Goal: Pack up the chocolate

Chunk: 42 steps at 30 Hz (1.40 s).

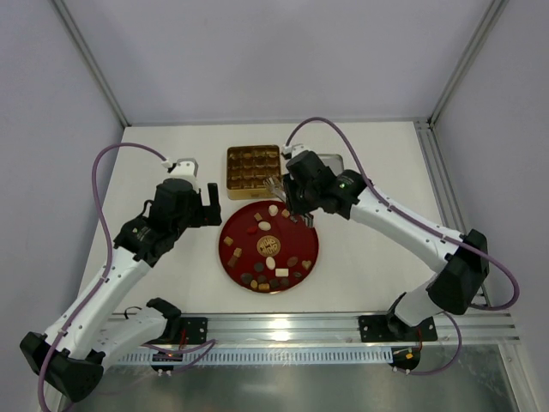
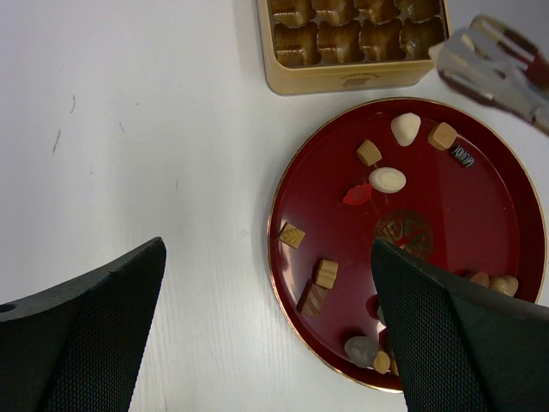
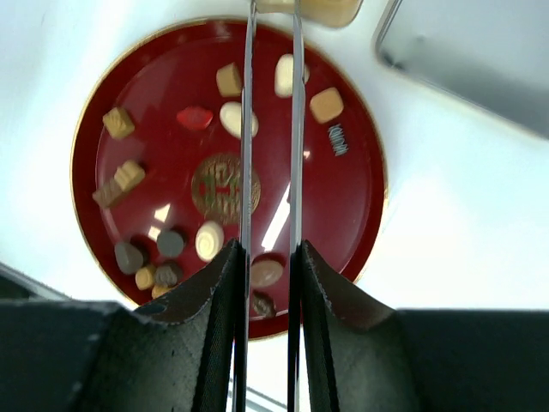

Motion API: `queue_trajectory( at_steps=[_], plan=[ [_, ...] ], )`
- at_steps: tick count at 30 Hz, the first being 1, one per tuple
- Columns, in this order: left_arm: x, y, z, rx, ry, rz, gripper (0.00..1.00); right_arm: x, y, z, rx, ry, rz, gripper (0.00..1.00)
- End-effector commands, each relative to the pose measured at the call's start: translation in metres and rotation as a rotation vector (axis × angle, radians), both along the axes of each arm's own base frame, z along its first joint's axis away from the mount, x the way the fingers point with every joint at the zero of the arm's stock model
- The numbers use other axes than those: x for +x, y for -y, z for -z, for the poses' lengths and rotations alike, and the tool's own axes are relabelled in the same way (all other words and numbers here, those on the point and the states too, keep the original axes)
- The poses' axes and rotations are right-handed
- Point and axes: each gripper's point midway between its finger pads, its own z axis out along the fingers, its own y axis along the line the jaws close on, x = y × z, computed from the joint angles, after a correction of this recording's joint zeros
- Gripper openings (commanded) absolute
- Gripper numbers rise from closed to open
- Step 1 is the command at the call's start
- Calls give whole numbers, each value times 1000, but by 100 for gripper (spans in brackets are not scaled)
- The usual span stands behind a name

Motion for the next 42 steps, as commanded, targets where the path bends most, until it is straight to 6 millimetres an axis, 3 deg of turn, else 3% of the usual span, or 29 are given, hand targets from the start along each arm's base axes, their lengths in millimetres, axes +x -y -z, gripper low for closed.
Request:
queue_trajectory(
  at_steps=[1,2,5,6,7,9,11,12,17,24,42],
  plan=[
    [3,2,-5,-12,24,4,100,45,-8,-31,63,96,22,31],
    [3,2,-6,-14,29,2,100,58,-5,-39,73,115,36,31],
    [3,2,-5,-12,26,2,100,82,-4,-32,62,115,55,31],
    [3,1,-6,-12,27,1,100,94,-2,-39,74,132,67,31],
    [3,1,-6,-12,27,3,100,104,-3,-27,55,115,72,32],
    [3,1,-6,-12,28,1,100,120,-5,-31,66,128,81,31],
    [3,2,-5,-12,25,2,100,135,-5,-18,51,115,91,31],
    [4,2,-5,-11,24,2,100,143,-7,-25,64,132,93,31],
    [4,2,-4,-9,21,2,100,173,-14,-12,57,124,106,31],
    [4,2,-3,-5,19,3,99,185,-20,1,49,99,112,31],
    [5,3,-3,-5,15,5,100,187,-17,16,14,81,118,37]
  ],
)
